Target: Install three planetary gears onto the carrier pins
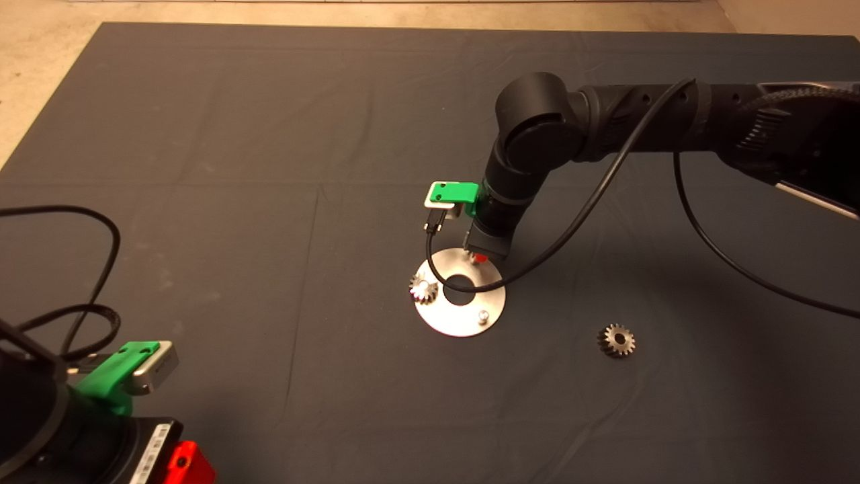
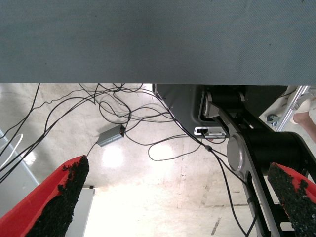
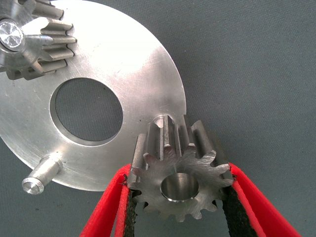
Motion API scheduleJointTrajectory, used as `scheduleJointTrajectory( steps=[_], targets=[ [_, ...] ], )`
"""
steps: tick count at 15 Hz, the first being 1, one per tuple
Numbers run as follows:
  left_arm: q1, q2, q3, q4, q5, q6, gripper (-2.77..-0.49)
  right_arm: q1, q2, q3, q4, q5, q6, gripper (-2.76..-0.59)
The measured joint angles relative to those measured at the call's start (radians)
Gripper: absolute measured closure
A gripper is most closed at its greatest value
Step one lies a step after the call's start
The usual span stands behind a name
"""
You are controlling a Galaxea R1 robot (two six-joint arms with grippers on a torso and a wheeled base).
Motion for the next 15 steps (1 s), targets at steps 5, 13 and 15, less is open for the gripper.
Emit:
scheduleJointTrajectory(
  steps=[5, 13, 15],
  targets=[
    [0.000, 0.000, 0.000, 0.000, 0.000, 0.000, -2.62, -0.008, 0.000, 0.000, 0.000, 0.000, 0.000, -1.02],
    [0.000, -0.001, 0.000, 0.000, 0.000, 0.000, -2.62, -0.019, -0.002, 0.000, 0.000, 0.000, 0.000, -1.02],
    [0.000, -0.002, 0.000, 0.000, 0.000, 0.000, -2.62, -0.019, -0.005, 0.000, 0.000, 0.000, 0.000, -1.02]
  ],
)
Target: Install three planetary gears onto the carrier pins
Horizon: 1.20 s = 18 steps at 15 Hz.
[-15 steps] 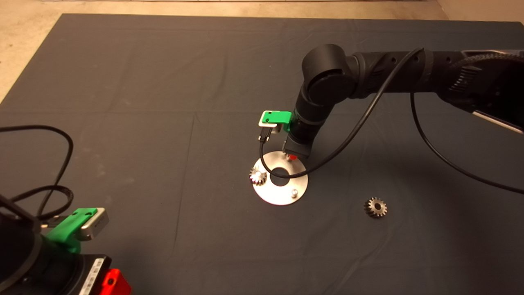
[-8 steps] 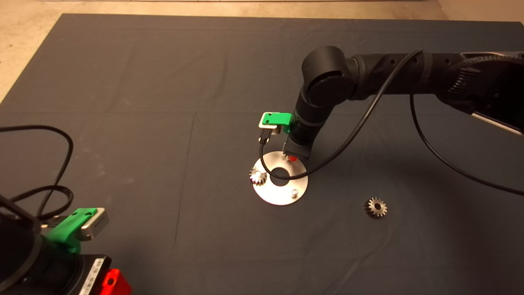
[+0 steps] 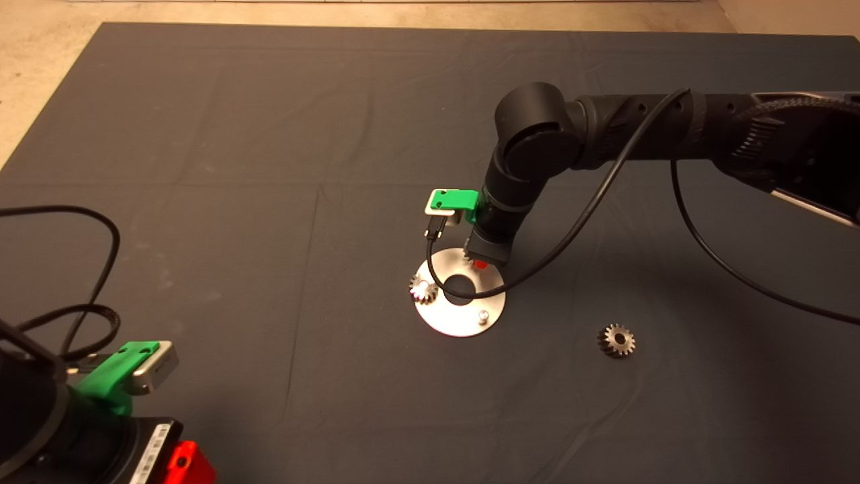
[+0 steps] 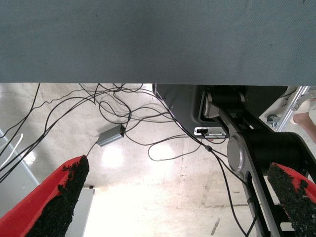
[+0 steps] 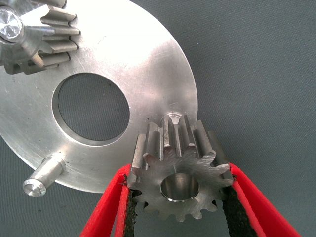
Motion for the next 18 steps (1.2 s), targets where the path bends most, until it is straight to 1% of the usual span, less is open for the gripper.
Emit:
scheduleJointTrajectory(
  steps=[5, 8, 12, 18],
  targets=[
    [0.000, 0.000, 0.000, 0.000, 0.000, 0.000, -2.62, -0.001, -0.003, 0.000, 0.000, 0.001, 0.000, -1.02],
    [0.000, 0.000, 0.000, 0.000, 0.000, 0.000, -2.62, -0.011, -0.003, 0.001, 0.000, -0.001, 0.000, -1.02],
    [0.000, 0.000, 0.000, 0.000, 0.000, 0.000, -2.62, -0.011, -0.002, 0.001, 0.000, 0.000, 0.000, -1.02],
    [0.000, 0.000, 0.000, 0.000, 0.000, 0.000, -2.62, -0.012, 0.015, -0.001, -0.001, -0.001, 0.000, -1.02]
  ],
)
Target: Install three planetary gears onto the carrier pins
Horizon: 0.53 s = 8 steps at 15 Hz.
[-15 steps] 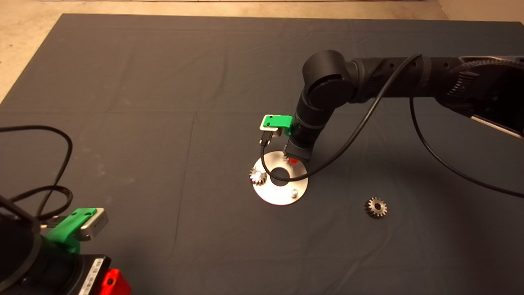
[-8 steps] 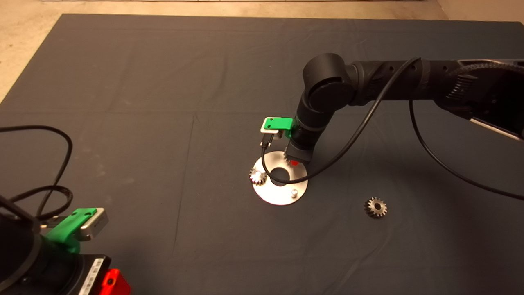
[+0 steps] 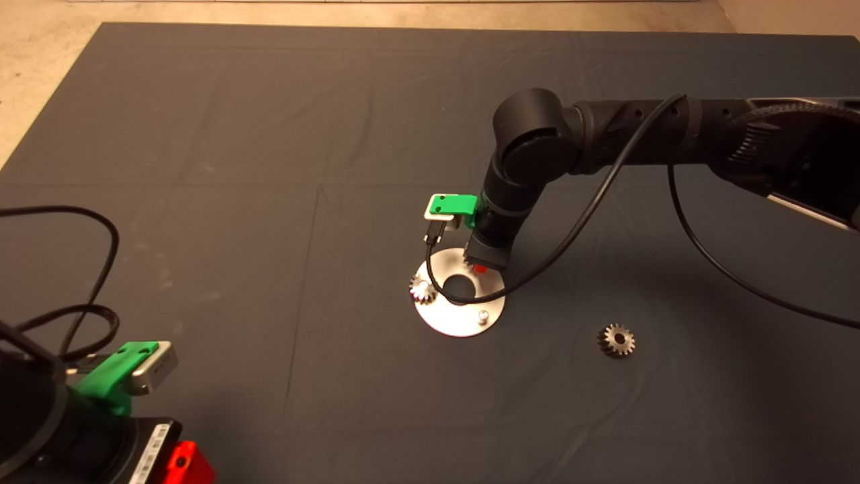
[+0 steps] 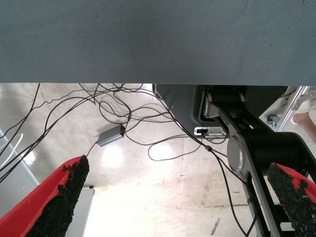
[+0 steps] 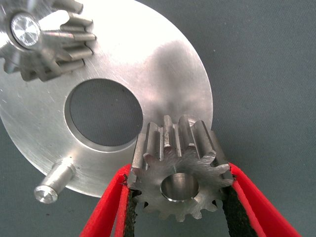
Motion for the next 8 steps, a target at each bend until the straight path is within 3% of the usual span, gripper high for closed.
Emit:
scheduleJointTrajectory(
  steps=[8],
  targets=[
    [0.000, 0.000, 0.000, 0.000, 0.000, 0.000, -2.62, 0.001, 0.023, -0.032, -0.010, -0.007, 0.000, -1.02]
  ],
)
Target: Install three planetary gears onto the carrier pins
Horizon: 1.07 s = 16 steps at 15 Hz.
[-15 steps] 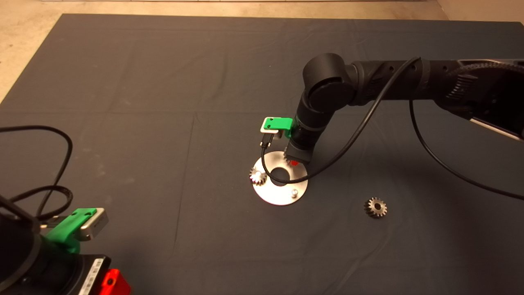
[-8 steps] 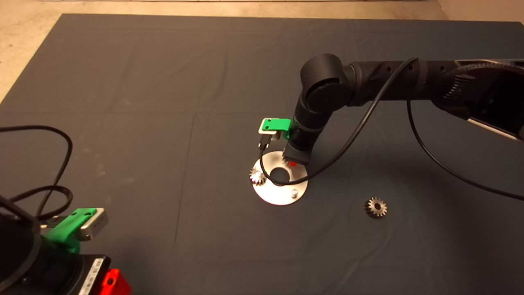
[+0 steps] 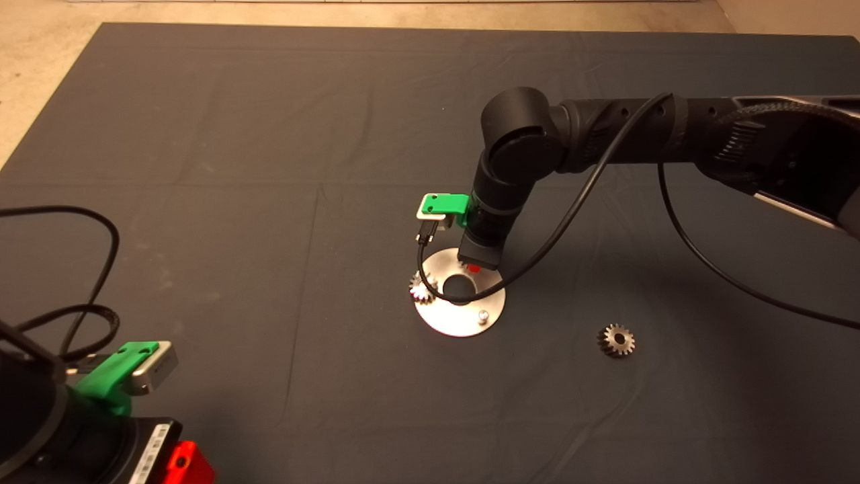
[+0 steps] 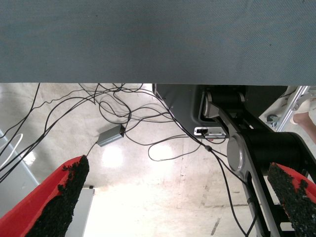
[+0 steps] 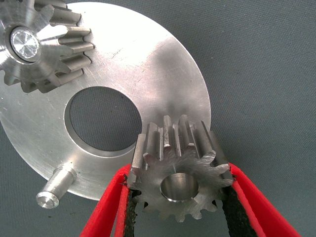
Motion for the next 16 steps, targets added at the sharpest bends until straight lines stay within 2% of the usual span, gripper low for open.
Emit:
scheduleJointTrajectory(
  steps=[10, 16],
  targets=[
    [0.000, -0.036, 0.000, -0.001, 0.000, 0.004, -2.62, 0.002, -0.006, -0.003, -0.003, 0.008, -0.001, -1.02],
    [0.000, -0.041, 0.000, -0.003, 0.000, 0.004, -2.62, 0.003, -0.018, 0.007, -0.003, 0.012, -0.001, -1.02]
  ],
)
